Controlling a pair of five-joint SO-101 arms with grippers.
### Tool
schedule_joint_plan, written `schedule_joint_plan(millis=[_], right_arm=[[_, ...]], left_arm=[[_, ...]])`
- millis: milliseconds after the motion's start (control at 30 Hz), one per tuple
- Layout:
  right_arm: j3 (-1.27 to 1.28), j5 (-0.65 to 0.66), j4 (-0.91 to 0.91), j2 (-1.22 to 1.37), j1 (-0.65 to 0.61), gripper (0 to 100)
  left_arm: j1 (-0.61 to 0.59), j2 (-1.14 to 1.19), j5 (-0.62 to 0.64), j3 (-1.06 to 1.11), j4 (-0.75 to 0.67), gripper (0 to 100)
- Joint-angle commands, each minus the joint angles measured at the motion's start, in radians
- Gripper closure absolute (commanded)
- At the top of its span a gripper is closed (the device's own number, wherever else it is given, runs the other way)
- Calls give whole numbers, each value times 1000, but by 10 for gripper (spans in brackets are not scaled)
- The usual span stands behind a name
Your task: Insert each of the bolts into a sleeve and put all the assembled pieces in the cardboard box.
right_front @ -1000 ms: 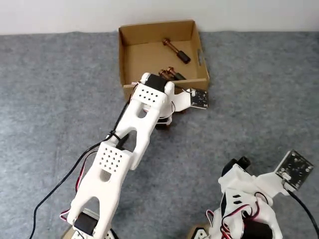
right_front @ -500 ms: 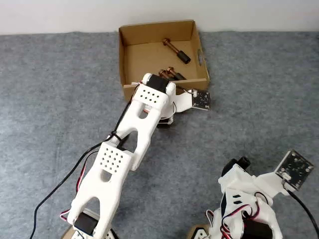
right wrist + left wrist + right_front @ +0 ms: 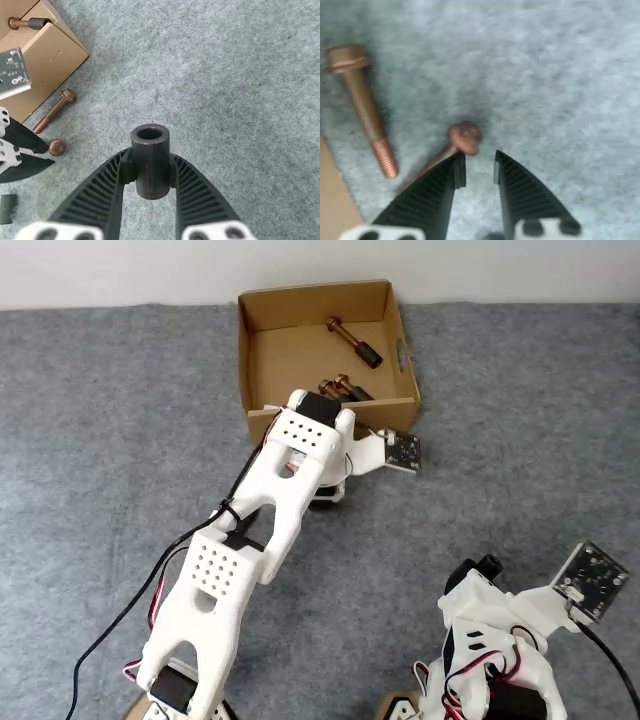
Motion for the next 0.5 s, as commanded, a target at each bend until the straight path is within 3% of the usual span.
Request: schedule_joint_plan(millis=[0,467], right_arm=[[-8,11,-28,-2,7,991],[-8,11,-28,-2,8,991]], left_arm=[[12,-92,-21,31,29,865],[-32,-92,-25,-65,28,849]])
